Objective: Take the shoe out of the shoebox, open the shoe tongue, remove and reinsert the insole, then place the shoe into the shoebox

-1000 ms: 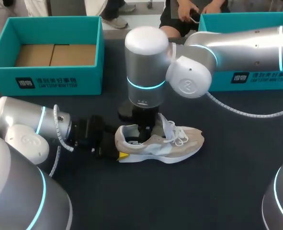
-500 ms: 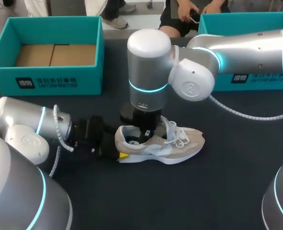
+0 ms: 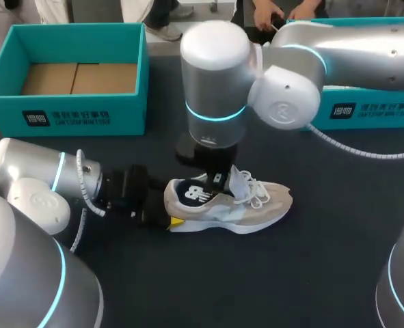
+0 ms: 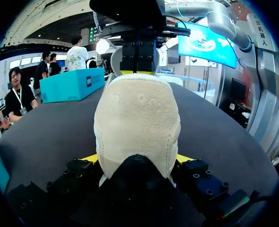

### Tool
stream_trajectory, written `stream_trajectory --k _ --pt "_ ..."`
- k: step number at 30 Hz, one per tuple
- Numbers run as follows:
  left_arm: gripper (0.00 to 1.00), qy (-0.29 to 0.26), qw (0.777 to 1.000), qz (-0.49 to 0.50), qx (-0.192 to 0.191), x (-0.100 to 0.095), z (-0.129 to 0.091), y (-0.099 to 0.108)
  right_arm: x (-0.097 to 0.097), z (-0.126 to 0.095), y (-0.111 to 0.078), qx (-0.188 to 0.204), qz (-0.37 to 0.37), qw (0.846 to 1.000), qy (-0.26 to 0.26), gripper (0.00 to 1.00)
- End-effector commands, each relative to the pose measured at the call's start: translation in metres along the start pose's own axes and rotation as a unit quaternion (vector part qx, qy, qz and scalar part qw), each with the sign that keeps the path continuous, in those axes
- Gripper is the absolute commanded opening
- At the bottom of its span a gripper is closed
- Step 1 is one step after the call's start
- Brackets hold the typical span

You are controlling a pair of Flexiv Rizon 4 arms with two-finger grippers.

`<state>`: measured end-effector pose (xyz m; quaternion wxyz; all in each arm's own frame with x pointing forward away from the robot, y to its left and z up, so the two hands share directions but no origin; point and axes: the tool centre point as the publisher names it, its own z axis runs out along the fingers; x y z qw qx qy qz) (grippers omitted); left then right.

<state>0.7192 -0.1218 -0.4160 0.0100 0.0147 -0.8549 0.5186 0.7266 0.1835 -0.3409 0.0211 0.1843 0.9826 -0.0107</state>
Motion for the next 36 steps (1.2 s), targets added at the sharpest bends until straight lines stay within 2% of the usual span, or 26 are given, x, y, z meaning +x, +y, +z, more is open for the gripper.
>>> stream_trajectory --k 1,4,5,10,18,20,25,28,35,36 --pt "0.0 -0.001 1.0 0.0 0.0 0.0 0.002 0.002 0.0 -0.014 -0.007 -0.008 0.007 1.0 -0.015 0.0" --pt "0.0 -0.001 1.0 0.0 0.0 0.0 0.002 0.002 -0.003 -0.014 -0.006 -0.013 0.006 1.0 -0.018 0.0" --pt "0.0 -0.001 1.0 0.0 0.0 0.0 0.002 0.002 -0.004 -0.015 -0.005 -0.027 0.011 0.999 -0.026 0.0" --pt "0.0 -0.001 1.0 0.0 0.0 0.0 0.002 0.002 -0.012 -0.021 -0.006 -0.021 0.012 0.999 -0.035 0.0" --pt "0.0 -0.001 1.0 0.0 0.0 0.0 0.002 0.002 -0.027 -0.029 0.014 -0.037 -0.015 0.998 -0.044 0.0" --pt "0.0 -0.001 1.0 0.0 0.0 0.0 0.002 0.002 -0.029 -0.033 0.02 -0.051 -0.025 0.998 -0.037 0.0" --pt "0.0 -0.001 1.0 0.0 0.0 0.0 0.002 0.002 -0.026 -0.043 0.034 -0.084 -0.054 0.995 -0.007 0.0" --pt "0.0 -0.001 1.0 0.0 0.0 0.0 0.002 0.002 -0.022 -0.049 0.042 -0.09 -0.069 0.994 0.003 0.0" --pt "0.0 -0.001 1.0 0.0 0.0 0.0 0.002 0.002 -0.013 -0.044 0.053 -0.103 -0.076 0.991 0.032 0.0" --pt "0.0 -0.001 1.0 0.0 0.0 0.0 0.002 0.002 -0.013 -0.043 0.052 -0.1 -0.071 0.992 0.034 0.09"
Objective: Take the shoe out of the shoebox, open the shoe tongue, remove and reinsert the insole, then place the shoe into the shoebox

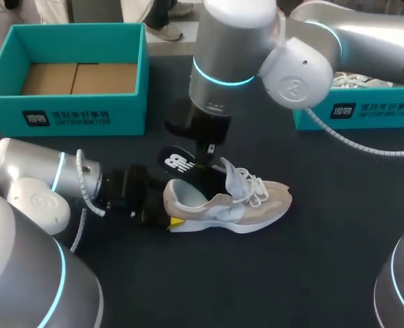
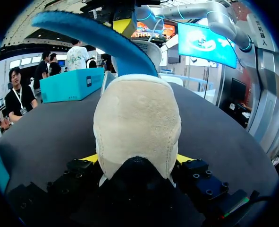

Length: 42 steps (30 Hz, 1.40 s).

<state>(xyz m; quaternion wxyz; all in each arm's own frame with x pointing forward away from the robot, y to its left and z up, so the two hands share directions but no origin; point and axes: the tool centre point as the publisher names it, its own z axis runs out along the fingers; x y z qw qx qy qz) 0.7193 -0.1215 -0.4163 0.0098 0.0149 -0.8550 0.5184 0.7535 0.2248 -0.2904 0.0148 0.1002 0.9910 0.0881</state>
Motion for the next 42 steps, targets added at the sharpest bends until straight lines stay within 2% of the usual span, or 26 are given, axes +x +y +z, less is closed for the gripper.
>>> stream_trajectory --k 1,5,7,8,10,11,18,33,34,42 --pt "0.0 -0.001 1.0 0.0 0.0 0.0 0.002 0.002 -0.001 0.009 0.002 -0.004 0.018 1.0 0.007 1.0" --pt "0.0 -0.001 1.0 0.0 0.0 0.0 0.002 0.002 0.004 0.0 0.001 -0.043 0.04 0.997 0.058 1.0" --pt "0.0 -0.001 1.0 0.0 0.0 0.0 0.002 0.002 0.005 -0.004 0.001 -0.048 0.041 0.994 0.087 1.0" --pt "0.0 -0.001 1.0 0.0 0.0 0.0 0.002 0.002 0.006 -0.007 0.002 -0.075 0.046 0.991 0.105 1.0" --pt "0.0 -0.001 1.0 0.0 0.0 0.0 0.002 0.002 0.006 -0.009 0.004 -0.08 0.043 0.986 0.14 1.0" --pt "0.0 -0.001 1.0 0.0 0.0 0.0 0.002 0.002 0.007 -0.009 0.007 -0.101 0.037 0.98 0.166 1.0" --pt "0.0 -0.001 1.0 0.0 0.0 0.0 0.002 0.002 0.008 -0.003 0.007 -0.11 0.033 0.96 0.256 1.0" --pt "0.0 -0.001 1.0 0.0 0.0 0.0 0.002 0.002 0.008 -0.003 0.007 -0.112 0.033 0.959 0.26 1.0" --pt "0.0 -0.001 1.0 0.0 0.0 0.0 0.002 0.002 0.007 -0.003 0.01 -0.146 0.034 0.957 0.25 1.0" --pt "0.0 -0.001 1.0 0.0 0.0 0.0 0.002 0.002 0.008 0.006 0.018 -0.163 0.003 0.94 0.299 1.0"
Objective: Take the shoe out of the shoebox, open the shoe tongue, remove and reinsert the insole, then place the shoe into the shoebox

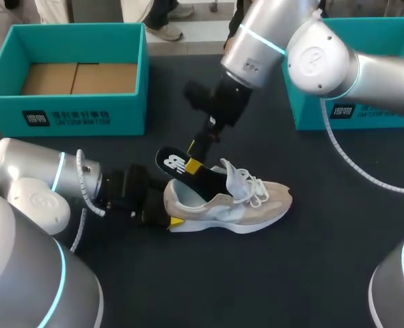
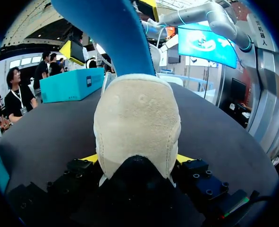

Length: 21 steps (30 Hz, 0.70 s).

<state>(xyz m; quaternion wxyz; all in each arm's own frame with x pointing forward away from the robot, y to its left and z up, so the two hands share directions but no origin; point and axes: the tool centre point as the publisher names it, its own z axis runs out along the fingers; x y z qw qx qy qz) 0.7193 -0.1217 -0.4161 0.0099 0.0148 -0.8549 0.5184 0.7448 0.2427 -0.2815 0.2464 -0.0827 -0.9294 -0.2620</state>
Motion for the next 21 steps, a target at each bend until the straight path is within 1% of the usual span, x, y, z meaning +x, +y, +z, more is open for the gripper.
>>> stream_trajectory --k 1,4,6,7,9,10,11,13,15,17,18,20,21 --pt "0.0 -0.001 1.0 0.0 0.0 0.0 0.002 0.002 -0.011 0.009 -0.003 -0.008 -0.012 0.999 0.032 1.0" --pt "0.0 -0.001 1.0 0.0 0.0 0.0 0.002 0.002 -0.015 0.011 -0.003 -0.007 -0.018 0.999 0.051 1.0" --pt "0.0 -0.001 1.0 0.0 0.0 0.0 0.002 0.002 -0.018 0.015 -0.002 -0.008 -0.024 0.997 0.067 0.64" --pt "0.0 -0.001 1.0 0.0 0.0 0.0 0.002 0.002 -0.019 0.016 -0.002 -0.01 -0.029 0.997 0.073 0.49" --pt "0.0 -0.001 1.0 0.0 0.0 0.0 0.002 0.002 -0.021 0.021 -0.002 -0.009 -0.032 0.996 0.086 0.39" --pt "0.0 -0.001 1.0 0.0 0.0 0.0 0.002 0.002 -0.021 0.023 -0.002 -0.011 -0.035 0.995 0.09 0.38" --pt "0.0 -0.001 1.0 0.0 0.0 0.0 0.002 0.002 -0.021 0.024 -0.002 -0.01 -0.038 0.995 0.095 0.34" --pt "0.0 -0.001 1.0 0.0 0.0 0.0 0.002 0.002 -0.021 0.026 -0.001 -0.014 -0.047 0.993 0.104 0.31" --pt "0.0 -0.001 1.0 0.0 0.0 0.0 0.002 0.002 -0.02 0.028 0.001 -0.013 -0.05 0.992 0.112 0.32" --pt "0.0 -0.001 1.0 0.0 0.0 0.0 0.002 0.002 -0.019 0.03 0.002 -0.013 -0.055 0.991 0.12 0.31" --pt "0.0 -0.001 1.0 0.0 0.0 0.0 0.002 0.002 -0.019 0.03 0.003 -0.012 -0.054 0.991 0.12 0.29" --pt "0.0 -0.001 1.0 0.0 0.0 0.0 0.002 0.002 -0.018 0.032 0.004 -0.01 -0.057 0.99 0.126 0.21" --pt "0.0 -0.001 1.0 0.0 0.0 0.0 0.002 0.002 -0.017 0.032 0.004 -0.012 -0.055 0.991 0.125 0.1"
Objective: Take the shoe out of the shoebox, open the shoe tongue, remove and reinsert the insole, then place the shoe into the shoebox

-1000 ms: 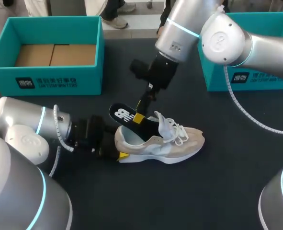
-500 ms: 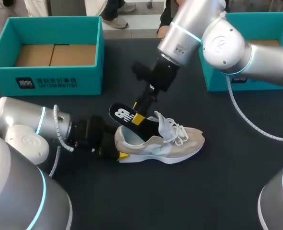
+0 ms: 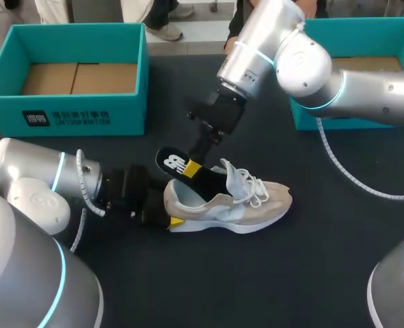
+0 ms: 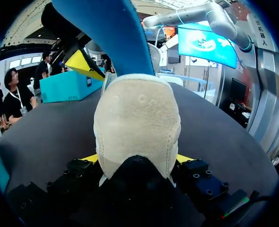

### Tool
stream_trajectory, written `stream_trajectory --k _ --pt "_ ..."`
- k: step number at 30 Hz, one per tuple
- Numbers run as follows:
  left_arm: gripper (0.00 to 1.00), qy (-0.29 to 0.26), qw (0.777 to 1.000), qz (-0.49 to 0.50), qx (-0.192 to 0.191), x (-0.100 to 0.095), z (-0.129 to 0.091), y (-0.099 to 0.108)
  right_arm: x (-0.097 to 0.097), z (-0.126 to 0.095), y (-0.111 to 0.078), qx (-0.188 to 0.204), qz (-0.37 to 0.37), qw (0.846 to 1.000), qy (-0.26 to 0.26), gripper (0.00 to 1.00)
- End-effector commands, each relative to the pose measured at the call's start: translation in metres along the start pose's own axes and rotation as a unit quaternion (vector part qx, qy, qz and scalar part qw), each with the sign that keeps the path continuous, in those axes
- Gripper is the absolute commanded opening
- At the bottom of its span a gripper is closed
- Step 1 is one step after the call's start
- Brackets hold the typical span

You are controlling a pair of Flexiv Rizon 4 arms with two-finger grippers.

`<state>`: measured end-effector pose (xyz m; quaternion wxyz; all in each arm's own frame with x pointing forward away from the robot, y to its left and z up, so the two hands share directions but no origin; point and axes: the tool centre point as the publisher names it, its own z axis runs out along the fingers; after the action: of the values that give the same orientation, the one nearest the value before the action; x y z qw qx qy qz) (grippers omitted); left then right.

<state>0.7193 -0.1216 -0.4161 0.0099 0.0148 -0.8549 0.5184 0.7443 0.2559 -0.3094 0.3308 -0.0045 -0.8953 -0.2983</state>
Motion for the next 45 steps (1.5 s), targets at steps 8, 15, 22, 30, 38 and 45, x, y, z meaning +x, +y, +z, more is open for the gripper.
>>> stream_trajectory --k 8,15,22,30,38,45 --pt "0.0 -0.001 1.0 0.0 0.0 0.0 0.002 0.002 0.0 -0.001 0.014 -0.01 -0.005 1.0 0.023 0.0" --pt "0.0 -0.001 1.0 0.0 0.0 0.0 0.002 0.002 0.01 -0.037 0.058 -0.071 -0.022 0.997 0.004 0.0" --pt "0.0 -0.001 1.0 0.0 0.0 0.0 0.002 0.002 0.014 -0.075 0.09 -0.135 -0.028 0.988 -0.069 0.0" --pt "0.0 -0.001 1.0 0.0 0.0 0.0 0.002 0.002 0.014 -0.075 0.09 -0.135 -0.028 0.988 -0.069 0.0" --pt "0.0 -0.001 1.0 0.0 0.0 0.0 0.002 0.002 0.014 -0.075 0.09 -0.135 -0.028 0.988 -0.069 0.0" --pt "0.0 -0.001 1.0 0.0 0.0 0.0 0.002 0.002 0.02 -0.085 0.094 -0.18 -0.027 0.979 -0.088 0.0"
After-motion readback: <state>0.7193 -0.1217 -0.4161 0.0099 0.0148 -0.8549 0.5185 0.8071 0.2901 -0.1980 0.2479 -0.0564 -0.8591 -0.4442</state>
